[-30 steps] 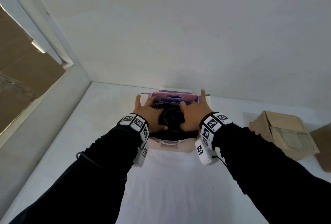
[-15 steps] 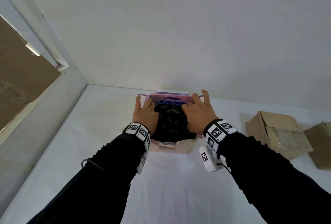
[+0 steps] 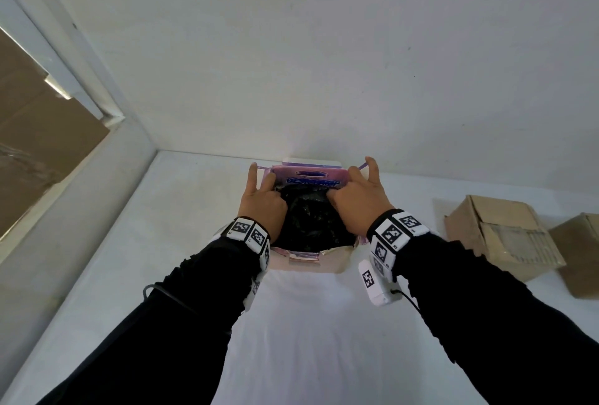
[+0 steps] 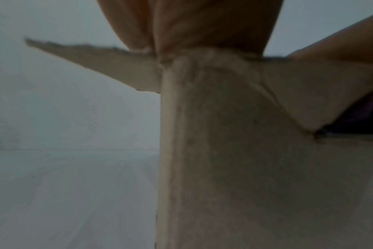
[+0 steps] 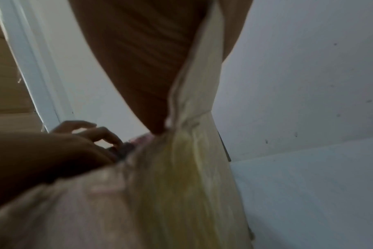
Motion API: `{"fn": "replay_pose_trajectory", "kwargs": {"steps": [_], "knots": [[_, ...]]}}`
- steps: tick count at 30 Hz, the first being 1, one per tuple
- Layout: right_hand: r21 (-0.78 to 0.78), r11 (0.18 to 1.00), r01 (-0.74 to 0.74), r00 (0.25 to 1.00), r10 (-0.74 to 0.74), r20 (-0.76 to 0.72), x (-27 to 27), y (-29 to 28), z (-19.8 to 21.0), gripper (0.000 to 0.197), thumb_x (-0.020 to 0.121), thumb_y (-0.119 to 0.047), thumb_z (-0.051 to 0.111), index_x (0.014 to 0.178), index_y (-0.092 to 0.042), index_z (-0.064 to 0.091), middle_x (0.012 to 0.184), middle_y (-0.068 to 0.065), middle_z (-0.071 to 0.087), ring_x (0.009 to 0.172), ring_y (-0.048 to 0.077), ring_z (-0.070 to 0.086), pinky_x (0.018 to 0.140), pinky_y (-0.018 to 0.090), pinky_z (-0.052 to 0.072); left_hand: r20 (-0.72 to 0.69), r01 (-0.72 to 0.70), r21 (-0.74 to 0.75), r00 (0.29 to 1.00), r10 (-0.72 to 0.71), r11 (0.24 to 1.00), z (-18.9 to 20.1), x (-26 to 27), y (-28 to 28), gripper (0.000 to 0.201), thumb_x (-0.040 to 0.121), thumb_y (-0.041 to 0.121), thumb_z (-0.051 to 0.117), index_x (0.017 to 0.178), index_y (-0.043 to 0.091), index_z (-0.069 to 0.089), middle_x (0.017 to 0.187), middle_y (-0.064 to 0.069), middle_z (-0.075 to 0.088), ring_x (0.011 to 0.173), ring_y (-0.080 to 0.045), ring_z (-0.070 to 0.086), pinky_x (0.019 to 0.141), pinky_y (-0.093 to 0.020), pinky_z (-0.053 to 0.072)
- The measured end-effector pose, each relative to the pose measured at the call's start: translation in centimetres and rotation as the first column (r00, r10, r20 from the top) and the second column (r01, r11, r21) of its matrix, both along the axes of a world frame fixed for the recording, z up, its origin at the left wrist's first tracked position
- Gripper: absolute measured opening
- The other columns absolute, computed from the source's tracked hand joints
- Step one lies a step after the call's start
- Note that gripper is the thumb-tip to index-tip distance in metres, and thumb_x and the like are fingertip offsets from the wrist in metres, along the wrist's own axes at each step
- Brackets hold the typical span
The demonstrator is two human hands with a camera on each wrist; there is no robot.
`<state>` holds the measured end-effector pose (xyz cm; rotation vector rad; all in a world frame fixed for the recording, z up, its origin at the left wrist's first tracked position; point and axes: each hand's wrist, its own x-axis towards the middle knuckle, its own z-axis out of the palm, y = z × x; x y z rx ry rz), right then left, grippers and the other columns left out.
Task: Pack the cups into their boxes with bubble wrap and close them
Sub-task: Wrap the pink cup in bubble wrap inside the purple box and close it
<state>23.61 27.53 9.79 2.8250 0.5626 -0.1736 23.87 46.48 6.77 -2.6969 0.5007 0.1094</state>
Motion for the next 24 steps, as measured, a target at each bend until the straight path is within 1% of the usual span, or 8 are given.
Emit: {"fn": "replay_pose_trajectory", "kwargs": {"steps": [2, 6, 10, 12, 15, 17, 20, 24], "knots": [[-0.026, 1.0, 0.015, 1.0, -0.014, 0.021, -0.1, 0.4, -0.5, 0.028, 0.083, -0.01, 0.047, 0.089, -0.024, 0.07, 0.084, -0.006, 0.065, 0.13, 0.027, 0.031, 0.114, 0.058, -0.005, 0.007, -0.032, -0.014, 0.999, 0.032, 0.999, 0.0, -0.2, -0.1, 0.031, 0.086, 0.021, 0.047, 0.105, 0.026, 0.071, 0.103, 0.007, 0.068, 0.139, -0.025, 0.021, 0.104, -0.061, -0.024], [-0.07, 0.998, -0.002, 1.0, 0.003, 0.013, -0.2, 0.4, -1.3, 0.029, 0.085, -0.008, 0.045, 0.091, -0.02, 0.071, 0.09, -0.002, 0.068, 0.132, 0.031, 0.032, 0.113, 0.059, -0.01, 0.058, -0.003, 0.007, 0.998, 0.003, 1.0, -0.1, -0.4, -0.1, 0.03, 0.086, 0.02, 0.045, 0.102, 0.023, 0.071, 0.114, 0.001, 0.06, 0.134, -0.029, 0.028, 0.112, -0.059, -0.004], [-0.034, 0.999, -0.017, 0.998, 0.015, -0.054, -0.1, 0.0, -1.3, 0.033, 0.084, -0.01, 0.043, 0.111, -0.015, 0.06, 0.093, -0.004, 0.065, 0.13, 0.029, 0.036, 0.106, 0.061, -0.021, 0.018, 0.024, 0.003, 1.0, -0.024, 1.0, -0.2, -0.2, -0.2, 0.031, 0.086, 0.012, 0.043, 0.097, 0.019, 0.071, 0.093, 0.003, 0.068, 0.136, -0.027, 0.026, 0.11, -0.057, -0.017], [0.013, 1.0, 0.004, 0.993, -0.002, -0.115, -0.2, -0.1, -1.2, 0.03, 0.08, -0.013, 0.042, 0.108, -0.014, 0.05, 0.087, -0.004, 0.059, 0.129, 0.027, 0.036, 0.102, 0.06, -0.027, 0.0, 0.024, 0.018, 1.0, -0.024, 1.0, -0.3, -0.2, -0.3, 0.031, 0.088, 0.014, 0.043, 0.1, 0.022, 0.07, 0.093, 0.006, 0.068, 0.135, -0.025, 0.029, 0.105, -0.057, -0.024], [0.075, 0.997, 0.027, 0.987, -0.015, -0.161, -0.2, -0.5, -1.3, 0.02, 0.078, -0.014, 0.043, 0.097, -0.017, 0.038, 0.087, -0.003, 0.06, 0.126, 0.024, 0.037, 0.101, 0.059, -0.029, -0.064, 0.029, 0.002, 0.998, -0.029, 1.0, -0.1, -0.2, -0.5, 0.029, 0.089, 0.02, 0.043, 0.104, 0.025, 0.068, 0.098, 0.007, 0.068, 0.134, -0.025, 0.031, 0.11, -0.06, -0.016], [0.084, 0.996, 0.006, 0.99, 0.006, -0.14, -0.5, -1.0, -1.5, 0.022, 0.077, -0.011, 0.048, 0.097, -0.017, 0.042, 0.091, 0.0, 0.063, 0.125, 0.021, 0.039, 0.106, 0.061, -0.023, -0.109, 0.033, -0.013, 0.993, -0.035, 0.999, 0.1, -0.4, -0.2, 0.028, 0.089, 0.022, 0.044, 0.107, 0.025, 0.065, 0.104, 0.006, 0.067, 0.128, -0.022, 0.04, 0.115, -0.057, -0.003], [0.157, 0.986, -0.06, 0.998, 0.06, 0.008, -1.1, -1.6, -2.0, 0.025, 0.078, -0.013, 0.054, 0.102, -0.019, 0.052, 0.093, -0.001, 0.065, 0.117, 0.021, 0.045, 0.113, 0.056, 0.001, -0.055, 0.068, -0.096, 0.996, -0.073, 0.993, -0.1, -1.0, 0.8, 0.025, 0.085, 0.026, 0.047, 0.106, 0.024, 0.061, 0.105, 0.002, 0.067, 0.117, -0.019, 0.05, 0.112, -0.046, 0.014], [0.424, 0.903, -0.073, 0.942, -0.077, 0.328, -2.3, -3.1, -2.4, 0.031, 0.076, -0.033, 0.069, 0.101, -0.023, 0.054, 0.111, -0.002, 0.059, 0.106, 0.025, 0.047, 0.088, 0.04, 0.038, 0.223, 0.074, -0.435, 0.974, 0.028, 0.898, -0.9, -2.2, 2.9, 0.04, 0.08, 0.041, 0.054, 0.115, 0.02, 0.056, 0.114, -0.003, 0.061, 0.111, -0.026, 0.049, 0.092, -0.041, 0.035]]}}
